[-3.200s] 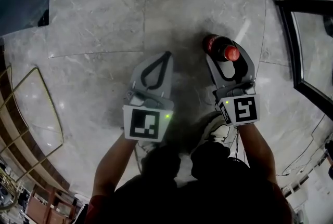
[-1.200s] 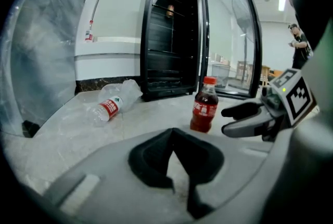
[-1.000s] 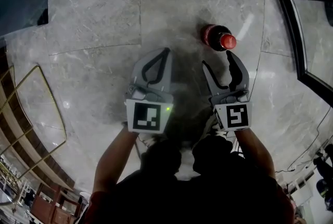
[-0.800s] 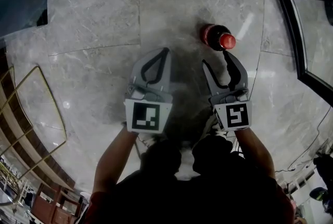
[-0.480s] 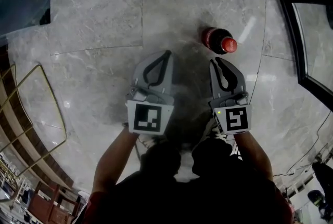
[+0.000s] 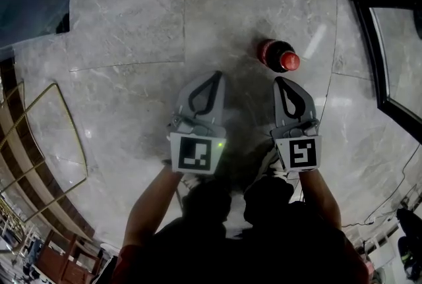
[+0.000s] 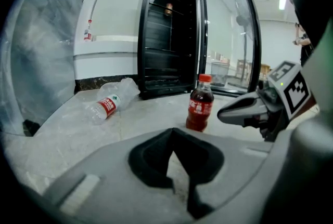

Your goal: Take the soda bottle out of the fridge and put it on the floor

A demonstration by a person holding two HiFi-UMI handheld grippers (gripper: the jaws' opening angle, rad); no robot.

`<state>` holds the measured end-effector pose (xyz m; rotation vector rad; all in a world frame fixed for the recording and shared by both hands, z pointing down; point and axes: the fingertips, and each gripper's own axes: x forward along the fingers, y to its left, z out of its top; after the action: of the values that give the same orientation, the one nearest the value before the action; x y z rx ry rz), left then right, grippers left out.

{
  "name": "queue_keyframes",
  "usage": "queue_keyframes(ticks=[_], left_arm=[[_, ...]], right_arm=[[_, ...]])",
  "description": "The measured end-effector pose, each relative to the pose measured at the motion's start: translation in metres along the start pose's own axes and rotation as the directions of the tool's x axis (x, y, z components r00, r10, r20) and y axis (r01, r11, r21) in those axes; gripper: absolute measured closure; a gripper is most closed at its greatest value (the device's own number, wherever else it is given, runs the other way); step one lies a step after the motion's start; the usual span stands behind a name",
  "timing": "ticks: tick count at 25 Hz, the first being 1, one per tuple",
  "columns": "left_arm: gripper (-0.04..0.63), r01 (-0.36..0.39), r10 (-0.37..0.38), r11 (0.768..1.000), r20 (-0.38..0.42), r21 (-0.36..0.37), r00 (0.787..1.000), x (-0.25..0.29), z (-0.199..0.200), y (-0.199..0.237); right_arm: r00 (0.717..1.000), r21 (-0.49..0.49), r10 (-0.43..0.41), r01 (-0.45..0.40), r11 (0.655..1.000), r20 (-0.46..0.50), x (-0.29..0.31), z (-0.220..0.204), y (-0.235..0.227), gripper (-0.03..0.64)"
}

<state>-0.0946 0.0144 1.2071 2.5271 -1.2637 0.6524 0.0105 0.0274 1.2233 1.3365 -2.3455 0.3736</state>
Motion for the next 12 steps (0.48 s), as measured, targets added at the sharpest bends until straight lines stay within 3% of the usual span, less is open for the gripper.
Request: queue_keyframes(ticks=[5,12], left_arm=[[0.595,-0.019,0.017,0.999,-0.036,-0.047,0.999,-0.011,0.000,-0.002],[0.595,-0.003,-0.001,0.999,-0.094,-0.042,0.996,-0.049,0.046,-0.021]], right_arm=[[0.998,-0.020,-0.030,0.030,0.999,-0.047,-0.014,0.011,-0.013,0.615],[0.998,-0.025,-0.030,0.028,0.999,-0.062,-0.053,0.084,-0.014,0.615]])
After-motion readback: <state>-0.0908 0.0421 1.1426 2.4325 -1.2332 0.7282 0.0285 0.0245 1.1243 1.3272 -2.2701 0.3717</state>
